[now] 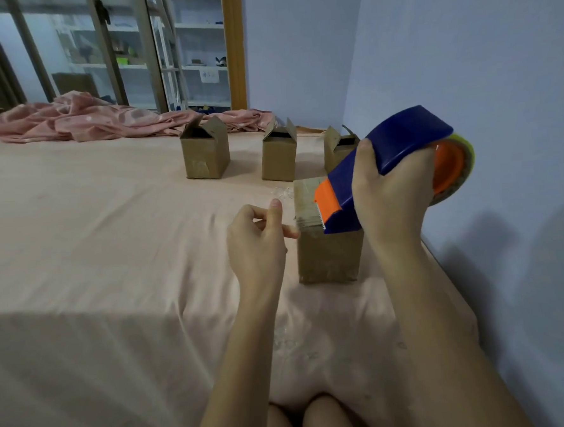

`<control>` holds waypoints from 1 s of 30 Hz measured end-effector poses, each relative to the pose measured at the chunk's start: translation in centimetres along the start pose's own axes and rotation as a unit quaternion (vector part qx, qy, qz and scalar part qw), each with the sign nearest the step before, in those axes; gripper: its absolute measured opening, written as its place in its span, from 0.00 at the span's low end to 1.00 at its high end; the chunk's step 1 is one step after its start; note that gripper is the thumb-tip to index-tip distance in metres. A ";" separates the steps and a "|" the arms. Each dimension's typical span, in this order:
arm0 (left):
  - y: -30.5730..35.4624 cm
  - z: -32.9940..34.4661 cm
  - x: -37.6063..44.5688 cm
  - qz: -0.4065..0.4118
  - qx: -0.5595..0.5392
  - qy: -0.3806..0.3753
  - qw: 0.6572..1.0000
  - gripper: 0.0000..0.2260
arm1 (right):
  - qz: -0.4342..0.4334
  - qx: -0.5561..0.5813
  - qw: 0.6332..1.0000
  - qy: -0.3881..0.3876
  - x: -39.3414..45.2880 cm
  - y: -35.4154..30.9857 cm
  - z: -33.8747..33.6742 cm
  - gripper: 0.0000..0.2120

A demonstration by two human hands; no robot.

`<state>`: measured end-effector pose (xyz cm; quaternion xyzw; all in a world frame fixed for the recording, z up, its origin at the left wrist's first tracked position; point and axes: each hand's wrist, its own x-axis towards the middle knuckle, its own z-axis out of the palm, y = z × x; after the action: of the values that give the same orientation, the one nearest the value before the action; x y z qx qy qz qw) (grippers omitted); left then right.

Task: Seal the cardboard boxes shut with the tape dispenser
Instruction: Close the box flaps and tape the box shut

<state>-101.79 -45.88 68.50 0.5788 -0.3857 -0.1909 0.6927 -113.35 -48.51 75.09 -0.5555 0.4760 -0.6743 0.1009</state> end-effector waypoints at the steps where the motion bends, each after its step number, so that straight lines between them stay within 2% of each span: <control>1: -0.1 0.1 0.1 -0.003 0.005 -0.004 1.000 0.14 | -0.002 -0.011 1.000 -0.008 0.1 0.0 0.1 0.24; 13: -2.3 1.1 1.3 -0.049 0.001 -0.033 0.998 0.15 | -0.063 -0.086 0.994 -0.017 -0.2 0.6 1.3 0.20; 24: -3.6 1.9 0.8 -0.119 -0.023 -0.061 0.991 0.18 | -0.050 -0.155 0.985 -0.061 0.3 1.4 1.6 0.19; 27: -3.6 2.0 0.6 -0.137 0.002 -0.078 0.988 0.18 | -0.047 -0.159 0.984 -0.062 0.4 1.4 1.6 0.19; 30: -4.3 2.0 -0.6 -0.174 0.078 -0.135 0.972 0.21 | -0.036 -0.162 0.984 -0.065 0.7 1.4 1.6 0.18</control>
<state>-102.90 -47.90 64.32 0.6580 -0.3825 -0.3546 0.5431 -112.86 -50.55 74.33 -0.6239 0.5507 -0.5543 0.0158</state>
